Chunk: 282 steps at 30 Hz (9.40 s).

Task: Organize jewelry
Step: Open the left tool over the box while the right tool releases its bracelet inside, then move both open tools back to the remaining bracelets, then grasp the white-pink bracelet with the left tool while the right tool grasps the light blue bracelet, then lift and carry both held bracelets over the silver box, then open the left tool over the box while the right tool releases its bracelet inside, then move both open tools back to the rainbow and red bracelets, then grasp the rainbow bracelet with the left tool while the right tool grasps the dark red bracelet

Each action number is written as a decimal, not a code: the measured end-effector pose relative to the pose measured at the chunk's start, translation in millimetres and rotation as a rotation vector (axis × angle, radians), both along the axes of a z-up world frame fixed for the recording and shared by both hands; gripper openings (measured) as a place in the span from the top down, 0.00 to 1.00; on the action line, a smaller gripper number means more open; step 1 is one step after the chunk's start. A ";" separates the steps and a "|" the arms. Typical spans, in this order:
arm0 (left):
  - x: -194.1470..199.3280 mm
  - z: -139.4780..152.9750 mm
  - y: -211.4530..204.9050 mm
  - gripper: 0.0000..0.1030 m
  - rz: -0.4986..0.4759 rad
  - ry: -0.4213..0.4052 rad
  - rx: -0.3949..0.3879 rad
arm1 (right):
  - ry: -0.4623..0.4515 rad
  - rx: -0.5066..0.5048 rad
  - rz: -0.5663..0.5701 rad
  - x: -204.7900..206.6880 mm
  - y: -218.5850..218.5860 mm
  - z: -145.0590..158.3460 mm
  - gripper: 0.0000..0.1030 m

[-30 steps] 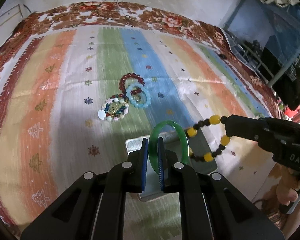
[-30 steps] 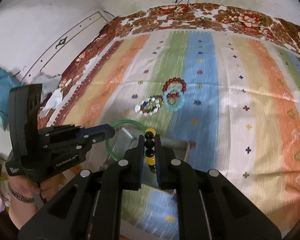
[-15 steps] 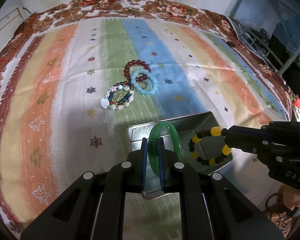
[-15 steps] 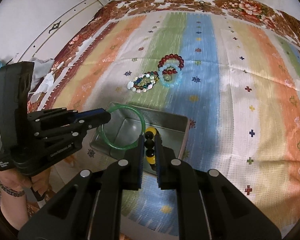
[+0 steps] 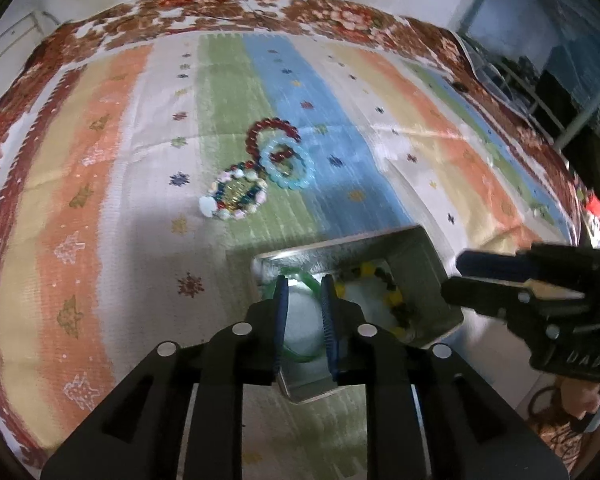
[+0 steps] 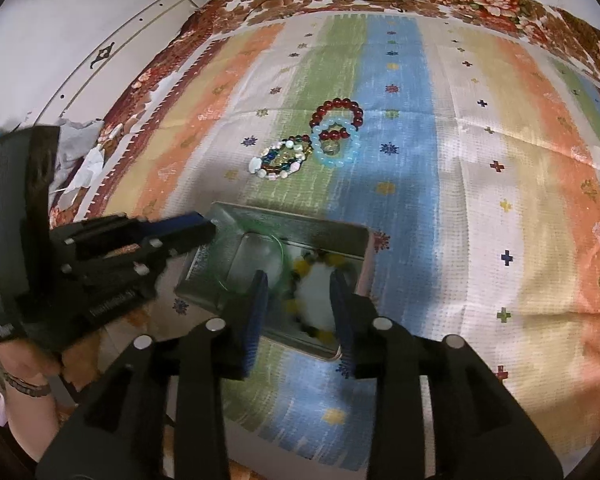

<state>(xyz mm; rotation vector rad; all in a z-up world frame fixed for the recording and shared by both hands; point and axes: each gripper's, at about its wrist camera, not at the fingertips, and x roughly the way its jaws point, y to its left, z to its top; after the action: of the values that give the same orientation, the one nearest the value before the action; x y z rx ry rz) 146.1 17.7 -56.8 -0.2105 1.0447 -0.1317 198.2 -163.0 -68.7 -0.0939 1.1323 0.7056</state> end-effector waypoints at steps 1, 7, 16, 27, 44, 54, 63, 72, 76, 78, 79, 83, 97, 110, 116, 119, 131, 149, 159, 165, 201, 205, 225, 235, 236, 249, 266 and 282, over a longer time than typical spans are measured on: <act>1.0 1.7 5.6 0.79 0.016 -0.004 -0.008 | 0.001 0.003 -0.005 1.2 -1.1 0.2 0.65; 11.4 4.9 30.4 0.77 0.083 -0.007 -0.028 | -0.002 0.006 -0.044 14.0 -6.7 3.0 0.59; 23.4 -0.6 42.2 0.74 0.100 0.028 0.022 | 0.005 0.001 -0.080 36.2 -7.8 3.6 0.57; 52.6 -8.2 56.2 0.74 0.097 0.071 0.077 | 0.022 -0.018 -0.072 61.1 2.7 -0.1 0.55; 110.1 -52.3 78.0 0.74 0.105 0.220 0.135 | 0.129 -0.074 -0.083 142.1 43.8 -38.2 0.53; 120.7 -66.6 79.5 0.74 0.100 0.269 0.126 | 0.147 -0.141 -0.059 165.1 70.0 -60.1 0.53; 129.7 -72.2 77.7 0.74 0.088 0.276 0.153 | 0.146 -0.206 -0.086 182.6 79.3 -80.8 0.53; 130.8 -71.6 79.9 0.69 0.088 0.273 0.136 | 0.174 -0.204 -0.101 191.1 84.0 -88.9 0.53; 129.7 -70.8 80.2 0.67 0.082 0.270 0.108 | 0.191 -0.188 -0.116 195.0 80.8 -92.4 0.53; 129.9 -69.9 77.5 0.67 0.073 0.266 0.104 | 0.205 -0.173 -0.128 198.4 78.7 -94.7 0.53; 130.2 -70.4 75.6 0.67 0.071 0.265 0.115 | 0.213 -0.165 -0.134 200.4 77.8 -95.4 0.53; 132.7 -76.1 68.4 0.67 0.063 0.275 0.134 | 0.209 -0.177 -0.119 204.1 82.0 -95.1 0.53; 135.4 -75.7 56.5 0.84 -0.007 0.272 0.088 | 0.192 -0.206 -0.104 203.1 78.8 -98.2 0.87; 128.9 -46.5 58.6 0.84 -0.017 0.193 -0.005 | 0.124 -0.133 -0.092 188.1 54.8 -51.7 0.87; 124.7 -32.6 58.5 0.84 -0.012 0.156 -0.067 | 0.033 -0.163 -0.043 168.4 62.6 -30.6 0.87; 124.5 -24.9 59.3 0.84 0.003 0.132 -0.082 | 0.019 -0.144 -0.038 162.1 63.3 -21.8 0.87; 119.1 -12.2 60.3 0.84 0.025 0.096 -0.104 | -0.017 -0.080 -0.035 143.1 57.9 4.3 0.87; 80.4 29.6 38.8 0.84 -0.033 -0.025 -0.157 | -0.082 -0.012 -0.024 105.8 42.4 36.3 0.87; 59.9 44.6 28.6 0.84 -0.053 -0.086 -0.175 | -0.110 0.034 0.008 70.4 30.4 48.7 0.87; 45.2 49.6 17.1 0.84 -0.056 -0.110 -0.135 | -0.134 0.053 0.018 52.5 23.3 54.3 0.87; 2.6 19.8 -11.5 0.75 -0.072 -0.064 0.001 | -0.067 -0.019 0.045 3.0 4.9 9.5 0.65; 20.4 17.4 9.5 0.75 -0.021 -0.041 0.016 | -0.063 -0.046 0.017 21.9 6.5 7.8 0.64; 89.4 -11.4 43.2 0.73 0.023 0.088 0.080 | -0.039 -0.112 -0.006 94.5 33.5 -3.6 0.49; 107.9 -21.2 41.7 0.70 0.008 0.114 0.150 | -0.020 -0.089 -0.047 120.3 38.5 -8.3 0.44; 109.3 -20.4 42.8 0.70 0.008 0.110 0.153 | -0.018 -0.082 -0.046 123.1 39.0 -8.5 0.44; 131.7 -38.7 50.6 0.69 0.021 0.162 0.180 | 0.052 -0.124 -0.084 174.1 50.3 -47.1 0.44; 162.1 -64.5 48.4 0.68 0.011 0.223 0.185 | 0.131 -0.128 -0.109 209.6 81.7 -70.8 0.44; 170.0 -84.6 32.0 0.78 -0.068 0.252 0.218 | 0.158 -0.166 -0.119 228.3 96.1 -97.2 0.73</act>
<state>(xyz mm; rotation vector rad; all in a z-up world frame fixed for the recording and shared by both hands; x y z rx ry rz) 316.1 49.7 -141.4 0.0079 1.3082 -0.0526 426.4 -66.9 -166.0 -0.1119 1.3357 0.5192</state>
